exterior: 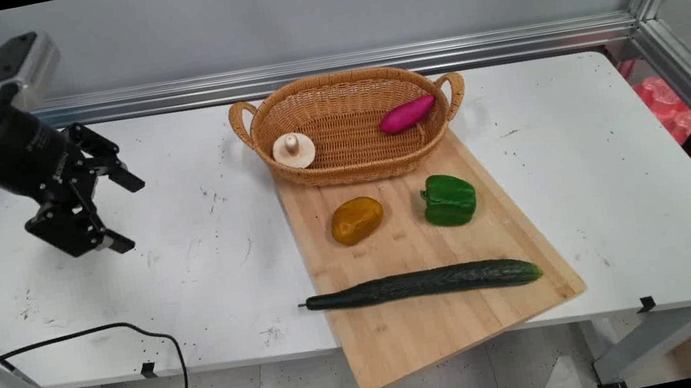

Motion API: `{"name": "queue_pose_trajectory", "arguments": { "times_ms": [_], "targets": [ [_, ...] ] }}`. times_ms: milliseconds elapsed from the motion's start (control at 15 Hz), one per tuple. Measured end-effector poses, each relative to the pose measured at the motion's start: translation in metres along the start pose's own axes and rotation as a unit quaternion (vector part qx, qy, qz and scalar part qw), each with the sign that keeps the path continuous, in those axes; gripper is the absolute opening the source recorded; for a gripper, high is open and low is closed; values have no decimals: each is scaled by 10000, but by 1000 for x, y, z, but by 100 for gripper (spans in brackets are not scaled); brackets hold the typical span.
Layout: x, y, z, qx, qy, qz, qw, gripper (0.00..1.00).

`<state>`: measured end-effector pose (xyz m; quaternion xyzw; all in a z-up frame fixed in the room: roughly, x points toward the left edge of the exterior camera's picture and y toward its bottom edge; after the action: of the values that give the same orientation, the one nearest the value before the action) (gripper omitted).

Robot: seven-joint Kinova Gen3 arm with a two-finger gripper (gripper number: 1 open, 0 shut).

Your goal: Pick up the potato from the cutting board

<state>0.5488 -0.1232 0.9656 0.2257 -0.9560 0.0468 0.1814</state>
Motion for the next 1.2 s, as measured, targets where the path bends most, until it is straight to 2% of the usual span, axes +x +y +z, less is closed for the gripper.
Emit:
{"name": "queue_pose_trajectory", "arguments": {
  "times_ms": [467, 867, 1200],
  "targets": [
    [27, -8, 22, 90, 472, -190, 9987, 100],
    [70, -20, 73, 242, 781, -555, 9951, 100],
    [104, -29, 126, 312, 804, -961, 9916, 100]
  ]
}}
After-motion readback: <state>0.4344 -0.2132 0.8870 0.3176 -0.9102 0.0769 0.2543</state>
